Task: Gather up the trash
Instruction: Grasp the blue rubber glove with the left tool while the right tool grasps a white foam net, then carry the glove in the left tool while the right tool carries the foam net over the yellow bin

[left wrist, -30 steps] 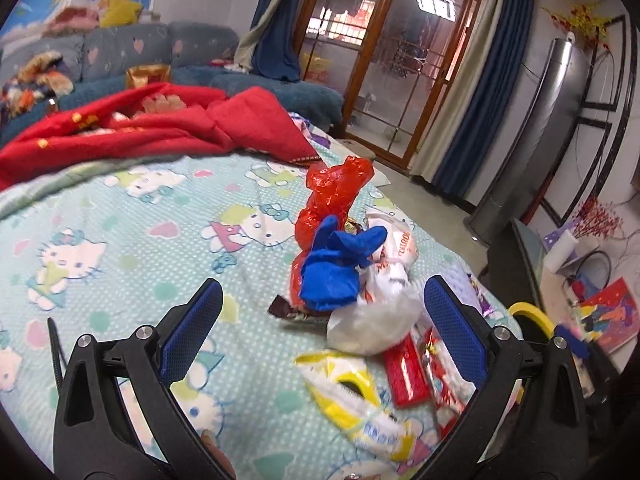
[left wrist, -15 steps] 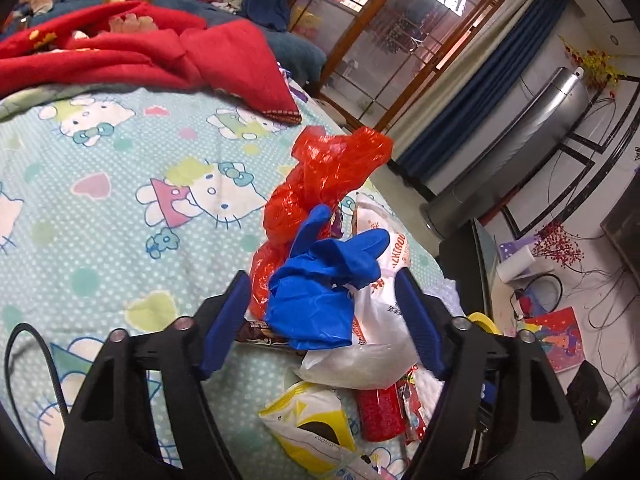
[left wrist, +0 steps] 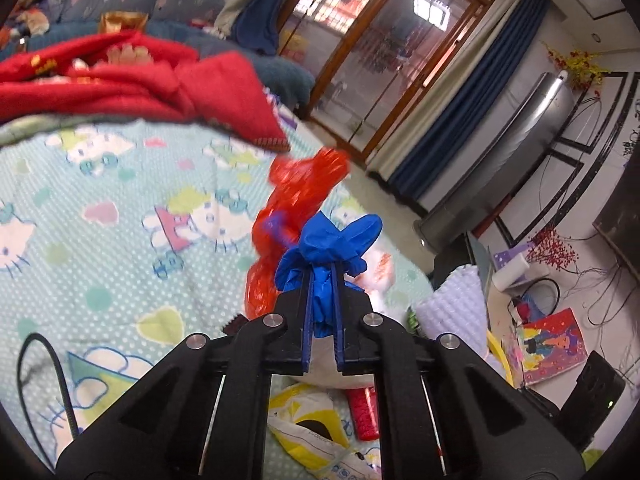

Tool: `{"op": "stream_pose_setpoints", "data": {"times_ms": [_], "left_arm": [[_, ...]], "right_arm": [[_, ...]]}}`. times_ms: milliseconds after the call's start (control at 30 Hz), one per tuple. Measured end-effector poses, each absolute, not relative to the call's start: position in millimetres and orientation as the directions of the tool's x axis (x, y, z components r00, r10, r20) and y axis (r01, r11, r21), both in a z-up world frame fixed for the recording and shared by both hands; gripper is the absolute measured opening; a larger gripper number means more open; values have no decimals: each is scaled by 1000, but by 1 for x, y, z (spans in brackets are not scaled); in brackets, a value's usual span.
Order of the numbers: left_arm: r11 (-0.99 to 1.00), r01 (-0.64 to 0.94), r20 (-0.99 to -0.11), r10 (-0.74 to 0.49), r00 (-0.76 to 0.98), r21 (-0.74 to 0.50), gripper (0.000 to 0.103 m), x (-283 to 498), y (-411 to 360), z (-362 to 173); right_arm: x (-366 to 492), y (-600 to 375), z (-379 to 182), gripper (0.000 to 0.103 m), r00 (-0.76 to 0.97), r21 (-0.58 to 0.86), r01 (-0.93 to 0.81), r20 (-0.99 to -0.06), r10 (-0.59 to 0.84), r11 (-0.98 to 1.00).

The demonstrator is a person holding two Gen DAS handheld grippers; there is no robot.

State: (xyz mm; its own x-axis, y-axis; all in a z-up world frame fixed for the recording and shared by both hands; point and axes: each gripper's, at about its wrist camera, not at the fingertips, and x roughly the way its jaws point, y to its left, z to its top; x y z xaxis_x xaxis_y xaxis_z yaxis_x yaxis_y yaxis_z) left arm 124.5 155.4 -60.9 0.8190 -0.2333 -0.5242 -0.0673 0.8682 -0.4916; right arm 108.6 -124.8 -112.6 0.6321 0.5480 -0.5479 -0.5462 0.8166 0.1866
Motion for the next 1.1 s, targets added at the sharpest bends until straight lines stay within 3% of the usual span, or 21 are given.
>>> {"op": "stream_pose_setpoints", "data": {"times_ms": [400,700,1100], "left_arm": [[887,39,-431,-260,864,-459,4,96,125,-14],[909,105,-425,-288,858,-404,4,75,79,2],[890,295,-466,-438,769,-348,4,66,-7,-2]], "right_arm": [[109,-164,-88,19,715,213,-463,-484,505,860],[104,-209,-79,19,776,222,-346,-478,411,912],[95,-283,-81,19,844,245,-115,-486,225,963]]}}
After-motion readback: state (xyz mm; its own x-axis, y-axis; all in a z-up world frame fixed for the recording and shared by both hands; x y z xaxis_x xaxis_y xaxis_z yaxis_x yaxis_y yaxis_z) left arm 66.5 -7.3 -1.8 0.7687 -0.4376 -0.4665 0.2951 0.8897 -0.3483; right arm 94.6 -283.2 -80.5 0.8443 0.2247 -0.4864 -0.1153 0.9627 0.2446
